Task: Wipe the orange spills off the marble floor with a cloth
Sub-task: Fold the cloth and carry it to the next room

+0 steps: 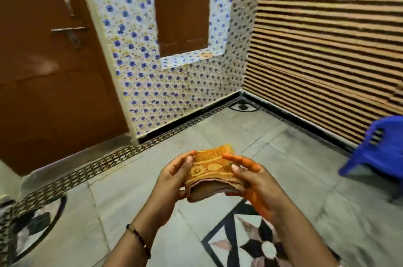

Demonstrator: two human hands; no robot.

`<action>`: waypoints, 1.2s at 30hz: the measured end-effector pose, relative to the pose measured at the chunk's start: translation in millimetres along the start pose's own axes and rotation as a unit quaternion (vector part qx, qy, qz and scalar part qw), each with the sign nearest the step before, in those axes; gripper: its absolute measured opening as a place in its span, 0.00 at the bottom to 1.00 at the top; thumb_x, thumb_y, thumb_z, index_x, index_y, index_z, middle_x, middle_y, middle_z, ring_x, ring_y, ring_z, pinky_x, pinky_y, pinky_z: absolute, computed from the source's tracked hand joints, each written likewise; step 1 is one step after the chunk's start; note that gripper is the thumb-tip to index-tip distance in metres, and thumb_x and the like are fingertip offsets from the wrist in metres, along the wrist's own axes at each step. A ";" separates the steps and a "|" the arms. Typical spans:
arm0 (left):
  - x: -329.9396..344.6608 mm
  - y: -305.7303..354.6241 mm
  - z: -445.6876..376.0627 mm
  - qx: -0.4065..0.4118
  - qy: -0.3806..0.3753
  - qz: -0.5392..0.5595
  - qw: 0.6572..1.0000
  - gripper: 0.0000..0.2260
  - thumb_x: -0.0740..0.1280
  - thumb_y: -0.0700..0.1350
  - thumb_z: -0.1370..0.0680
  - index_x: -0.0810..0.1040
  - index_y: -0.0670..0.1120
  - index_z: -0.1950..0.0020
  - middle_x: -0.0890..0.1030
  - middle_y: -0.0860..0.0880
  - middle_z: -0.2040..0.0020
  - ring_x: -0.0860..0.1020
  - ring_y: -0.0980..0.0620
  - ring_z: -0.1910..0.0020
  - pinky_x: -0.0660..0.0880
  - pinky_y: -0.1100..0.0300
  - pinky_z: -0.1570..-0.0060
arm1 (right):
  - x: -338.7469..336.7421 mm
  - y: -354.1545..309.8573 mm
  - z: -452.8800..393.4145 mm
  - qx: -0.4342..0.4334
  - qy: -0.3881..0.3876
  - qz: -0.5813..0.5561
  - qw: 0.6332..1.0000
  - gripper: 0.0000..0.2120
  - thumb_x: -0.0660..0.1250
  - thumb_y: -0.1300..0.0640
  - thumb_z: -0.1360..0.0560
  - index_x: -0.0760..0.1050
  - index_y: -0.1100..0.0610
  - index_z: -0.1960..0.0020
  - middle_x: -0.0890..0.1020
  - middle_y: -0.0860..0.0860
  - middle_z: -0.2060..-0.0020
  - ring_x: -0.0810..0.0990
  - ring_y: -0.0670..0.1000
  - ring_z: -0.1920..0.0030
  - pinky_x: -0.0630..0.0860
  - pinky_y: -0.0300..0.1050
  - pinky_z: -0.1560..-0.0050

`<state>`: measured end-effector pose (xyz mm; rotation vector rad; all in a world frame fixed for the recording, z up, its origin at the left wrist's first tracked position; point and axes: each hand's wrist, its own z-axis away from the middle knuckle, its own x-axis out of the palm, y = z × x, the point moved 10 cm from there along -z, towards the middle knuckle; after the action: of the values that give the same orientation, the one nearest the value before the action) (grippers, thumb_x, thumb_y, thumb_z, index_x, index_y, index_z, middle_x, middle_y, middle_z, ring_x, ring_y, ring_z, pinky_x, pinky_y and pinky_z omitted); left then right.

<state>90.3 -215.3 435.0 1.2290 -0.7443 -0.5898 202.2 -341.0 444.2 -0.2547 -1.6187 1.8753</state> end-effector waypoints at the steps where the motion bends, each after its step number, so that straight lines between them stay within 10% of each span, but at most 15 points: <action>1: 26.3 -1.8 -8.0 -0.002 -0.023 -0.002 1.000 0.19 0.67 0.53 0.28 0.76 0.55 0.37 0.80 0.50 0.42 0.82 0.49 0.48 0.80 0.54 0.58 | -25.1 -5.4 3.8 0.000 0.008 0.003 1.000 0.15 0.63 0.66 0.24 0.79 0.54 0.41 0.84 0.53 0.51 0.82 0.52 0.58 0.79 0.46 0.64; 7: 189.2 -23.6 -50.6 -0.001 -0.190 -0.030 0.981 0.33 0.72 0.32 0.30 0.67 0.56 0.30 0.71 0.54 0.33 0.83 0.44 0.50 0.80 0.54 0.59 | -179.2 -26.3 41.2 -0.023 0.093 -0.032 0.995 0.26 0.66 0.73 0.29 0.76 0.51 0.37 0.78 0.60 0.42 0.81 0.59 0.51 0.79 0.51 0.55; 12: 314.0 -52.6 -71.3 -0.048 -0.320 -0.051 0.945 0.38 0.69 0.28 0.28 0.61 0.55 0.26 0.69 0.55 0.30 0.81 0.40 0.46 0.78 0.39 0.51 | -290.3 -35.3 78.9 -0.054 0.187 -0.108 0.975 0.30 0.59 0.79 0.30 0.77 0.52 0.38 0.82 0.58 0.47 0.82 0.58 0.51 0.80 0.51 0.53; 20: 473.6 -98.2 -122.1 -0.061 -0.430 -0.113 0.894 0.41 0.71 0.30 0.29 0.57 0.56 0.25 0.69 0.57 0.31 0.81 0.46 0.45 0.80 0.51 0.53 | -439.3 -41.0 106.0 -0.093 0.320 -0.140 0.932 0.37 0.56 0.82 0.31 0.74 0.47 0.35 0.83 0.54 0.44 0.81 0.59 0.49 0.80 0.54 0.53; 36: 756.7 -156.8 -310.9 -0.092 -0.451 -0.080 0.884 0.36 0.69 0.34 0.26 0.58 0.56 0.26 0.75 0.52 0.35 0.80 0.49 0.43 0.80 0.54 0.53 | -734.2 -116.6 54.2 -0.018 0.432 -0.081 0.898 0.28 0.61 0.76 0.29 0.76 0.51 0.38 0.78 0.58 0.42 0.81 0.58 0.51 0.77 0.46 0.65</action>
<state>808.7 -632.2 372.6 0.7997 -1.3243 -1.3812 782.8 -803.7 378.2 -0.8113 -1.0054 1.2971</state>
